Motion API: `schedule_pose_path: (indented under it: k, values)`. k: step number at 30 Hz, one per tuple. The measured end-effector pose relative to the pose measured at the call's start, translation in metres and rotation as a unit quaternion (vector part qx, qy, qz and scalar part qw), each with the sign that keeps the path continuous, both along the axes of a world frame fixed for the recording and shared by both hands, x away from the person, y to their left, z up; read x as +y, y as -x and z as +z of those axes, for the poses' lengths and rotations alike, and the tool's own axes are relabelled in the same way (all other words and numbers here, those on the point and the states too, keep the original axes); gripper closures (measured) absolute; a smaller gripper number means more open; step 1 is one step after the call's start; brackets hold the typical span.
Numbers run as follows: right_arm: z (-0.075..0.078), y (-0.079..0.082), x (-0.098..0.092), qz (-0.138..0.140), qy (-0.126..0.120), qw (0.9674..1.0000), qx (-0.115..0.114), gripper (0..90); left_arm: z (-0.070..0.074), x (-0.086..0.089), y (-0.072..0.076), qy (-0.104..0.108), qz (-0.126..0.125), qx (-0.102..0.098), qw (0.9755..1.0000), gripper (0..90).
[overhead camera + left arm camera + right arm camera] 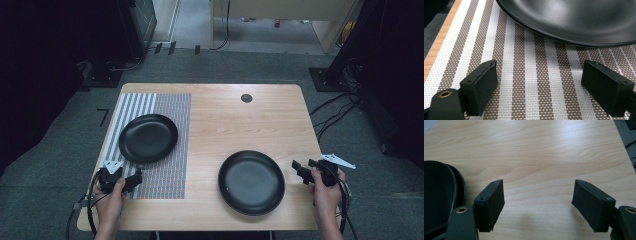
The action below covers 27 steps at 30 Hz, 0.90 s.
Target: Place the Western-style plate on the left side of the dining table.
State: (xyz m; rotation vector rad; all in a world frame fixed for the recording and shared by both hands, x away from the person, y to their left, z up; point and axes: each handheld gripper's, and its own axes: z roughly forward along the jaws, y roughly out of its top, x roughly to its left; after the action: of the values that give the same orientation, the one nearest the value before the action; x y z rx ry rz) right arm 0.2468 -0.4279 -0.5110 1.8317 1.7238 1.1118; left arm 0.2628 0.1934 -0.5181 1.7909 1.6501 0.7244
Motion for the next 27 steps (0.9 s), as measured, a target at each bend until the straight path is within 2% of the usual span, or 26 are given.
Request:
schedule_pose_path:
  k: [12, 21, 23, 27]
  values:
    - [-0.007, 0.015, -0.016, -0.014, 0.005, 0.9998, 0.016, 25.1, 0.000, 0.000, 0.000, 0.000, -0.001, 0.000, 1.0000, 13.3]
    - [-0.009, 0.027, -0.024, -0.019, 0.010, 0.9996, 0.018, 24.9, 0.000, 0.000, 0.000, 0.000, -0.001, 0.000, 1.0000, 13.3]
    - [-0.009, 0.030, -0.023, -0.019, 0.014, 0.9996, 0.018, 24.7, 0.000, 0.000, 0.000, 0.000, -0.001, 0.000, 1.0000, 13.3]
    - [-0.009, 0.032, -0.018, -0.013, 0.037, 0.9990, 0.019, 23.8, 0.000, 0.000, 0.000, 0.000, -0.001, 0.000, 1.0000, 13.3]
